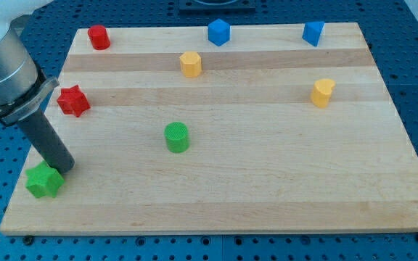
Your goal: Place green circle at the bottom right side of the board
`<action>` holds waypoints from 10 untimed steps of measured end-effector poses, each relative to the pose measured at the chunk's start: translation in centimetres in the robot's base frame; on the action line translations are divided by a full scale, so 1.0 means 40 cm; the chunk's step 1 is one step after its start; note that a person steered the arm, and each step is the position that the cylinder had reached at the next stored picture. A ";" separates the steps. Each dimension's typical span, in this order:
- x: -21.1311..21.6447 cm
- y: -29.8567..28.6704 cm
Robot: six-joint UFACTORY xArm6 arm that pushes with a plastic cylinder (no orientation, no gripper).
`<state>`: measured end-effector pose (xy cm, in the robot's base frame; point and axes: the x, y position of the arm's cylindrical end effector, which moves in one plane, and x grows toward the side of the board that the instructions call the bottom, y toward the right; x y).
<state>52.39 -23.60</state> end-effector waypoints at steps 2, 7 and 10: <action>-0.125 0.065; -0.085 0.473; -0.052 0.859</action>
<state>50.32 10.76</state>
